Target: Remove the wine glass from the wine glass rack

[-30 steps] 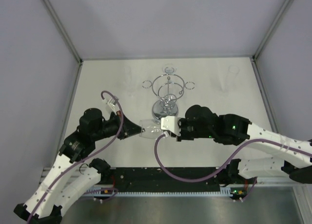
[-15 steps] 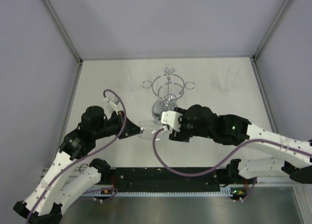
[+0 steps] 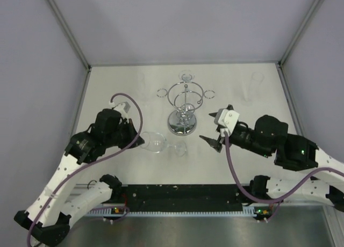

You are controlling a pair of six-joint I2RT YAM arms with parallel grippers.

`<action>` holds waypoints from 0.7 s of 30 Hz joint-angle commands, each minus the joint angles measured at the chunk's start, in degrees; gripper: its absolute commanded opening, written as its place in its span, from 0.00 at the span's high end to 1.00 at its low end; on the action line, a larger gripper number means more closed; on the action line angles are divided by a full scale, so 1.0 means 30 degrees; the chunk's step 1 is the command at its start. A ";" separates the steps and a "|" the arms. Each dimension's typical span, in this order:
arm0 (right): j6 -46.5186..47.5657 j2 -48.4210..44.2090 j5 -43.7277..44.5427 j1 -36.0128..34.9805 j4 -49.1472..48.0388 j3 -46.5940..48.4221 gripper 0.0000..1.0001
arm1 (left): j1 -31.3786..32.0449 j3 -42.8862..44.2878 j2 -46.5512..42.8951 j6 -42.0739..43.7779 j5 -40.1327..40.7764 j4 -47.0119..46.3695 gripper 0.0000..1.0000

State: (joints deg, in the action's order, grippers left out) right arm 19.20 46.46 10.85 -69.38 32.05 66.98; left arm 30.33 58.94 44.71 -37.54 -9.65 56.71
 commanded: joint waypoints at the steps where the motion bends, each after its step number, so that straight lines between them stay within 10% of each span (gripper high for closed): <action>1: -0.0775 -0.0309 0.0015 -0.0075 -0.1075 -0.0587 0.25 | 0.0057 0.2470 0.0592 0.1553 0.3882 0.1630 1.00; 14: -0.4844 0.0102 0.1833 -0.0075 -0.0724 -0.1437 0.25 | -0.0205 0.7510 0.7531 0.3402 1.3026 0.3890 1.00; 21: -0.6048 -0.0952 0.0954 -0.0075 -0.0314 -0.2140 0.25 | -0.2428 0.8420 1.0962 0.5040 1.2041 0.1932 1.00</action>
State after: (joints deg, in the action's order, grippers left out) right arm 4.80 46.09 14.31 -69.38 31.48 61.34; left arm 27.18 81.32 74.96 -26.09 26.48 68.31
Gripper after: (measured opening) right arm 0.749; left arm 0.037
